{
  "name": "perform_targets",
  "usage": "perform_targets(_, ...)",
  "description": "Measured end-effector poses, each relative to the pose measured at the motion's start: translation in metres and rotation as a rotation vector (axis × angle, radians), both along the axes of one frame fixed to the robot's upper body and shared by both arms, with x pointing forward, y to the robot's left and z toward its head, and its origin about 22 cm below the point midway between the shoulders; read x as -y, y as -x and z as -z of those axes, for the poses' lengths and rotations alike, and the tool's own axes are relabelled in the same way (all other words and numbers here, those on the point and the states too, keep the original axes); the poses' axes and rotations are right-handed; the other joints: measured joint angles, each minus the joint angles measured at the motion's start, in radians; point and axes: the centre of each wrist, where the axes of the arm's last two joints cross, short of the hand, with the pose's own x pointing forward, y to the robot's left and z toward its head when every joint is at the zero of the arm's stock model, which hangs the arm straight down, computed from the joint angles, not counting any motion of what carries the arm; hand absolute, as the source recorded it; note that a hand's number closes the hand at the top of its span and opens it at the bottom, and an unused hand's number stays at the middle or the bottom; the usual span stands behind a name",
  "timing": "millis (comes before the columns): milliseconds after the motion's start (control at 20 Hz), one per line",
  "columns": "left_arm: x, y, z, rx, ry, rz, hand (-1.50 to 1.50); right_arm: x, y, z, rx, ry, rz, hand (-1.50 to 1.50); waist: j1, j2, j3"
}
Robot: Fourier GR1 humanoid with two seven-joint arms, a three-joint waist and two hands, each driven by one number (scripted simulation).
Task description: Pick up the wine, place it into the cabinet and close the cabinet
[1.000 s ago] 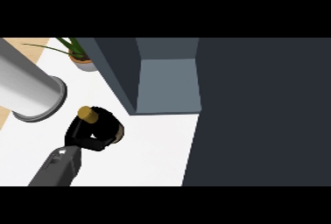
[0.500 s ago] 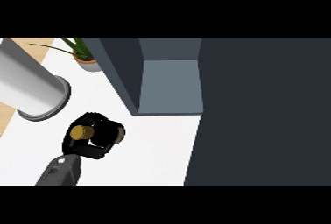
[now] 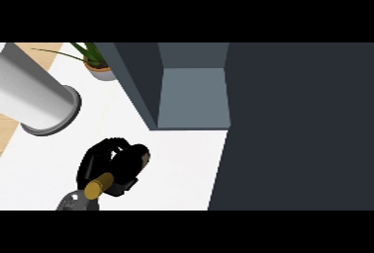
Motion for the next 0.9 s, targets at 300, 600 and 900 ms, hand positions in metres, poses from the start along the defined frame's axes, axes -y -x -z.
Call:
perform_targets(300, 0.025, 0.023, -0.015, -0.017, 0.022, 0.06, 1.5, 0.003, 0.0, 0.001, 0.009, 0.011, 0.015, -1.5, 0.004, 0.005, -0.003)
perform_targets(600, 0.059, 0.027, -0.044, -0.025, 0.034, 0.11, 1.5, 0.005, 0.001, 0.003, 0.018, 0.027, 0.013, -1.5, -0.002, 0.007, -0.005)
perform_targets(900, 0.09, 0.027, -0.074, -0.008, 0.014, 0.103, 1.5, 0.004, 0.005, 0.006, 0.008, 0.012, 0.013, -1.5, -0.007, 0.008, -0.006)
